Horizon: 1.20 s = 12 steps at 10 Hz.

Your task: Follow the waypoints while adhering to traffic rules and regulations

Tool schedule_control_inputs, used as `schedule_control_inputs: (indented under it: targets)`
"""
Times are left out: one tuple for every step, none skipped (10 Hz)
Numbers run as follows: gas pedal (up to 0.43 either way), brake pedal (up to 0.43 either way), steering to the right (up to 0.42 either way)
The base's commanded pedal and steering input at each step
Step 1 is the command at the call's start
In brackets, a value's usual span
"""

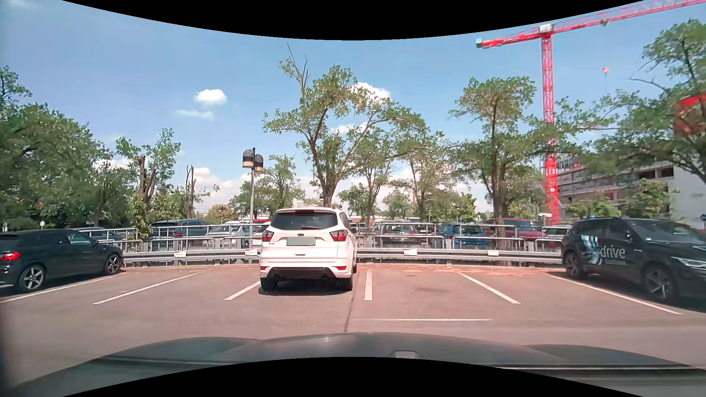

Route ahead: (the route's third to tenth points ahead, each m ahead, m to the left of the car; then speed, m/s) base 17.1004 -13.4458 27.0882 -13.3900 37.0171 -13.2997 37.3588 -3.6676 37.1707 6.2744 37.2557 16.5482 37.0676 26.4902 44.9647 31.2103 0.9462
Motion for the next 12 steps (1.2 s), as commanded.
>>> schedule_control_inputs:
  targets:
    - [0.000, 0.079, 0.246]
    - [0.000, 0.049, 0.278]
    - [0.000, 0.012, 0.331]
    - [0.000, 0.000, 0.399]
    - [0.000, 0.000, 0.474]
    - [0.000, 0.000, 0.590]
    - [0.000, 0.000, 0.681]
    - [0.000, 0.000, 0.744]
    - [0.000, 0.000, 0.802]
    - [0.000, 0.000, 0.852]
    - [0.000, 0.000, 0.884]
    - [0.000, 0.000, 0.902]
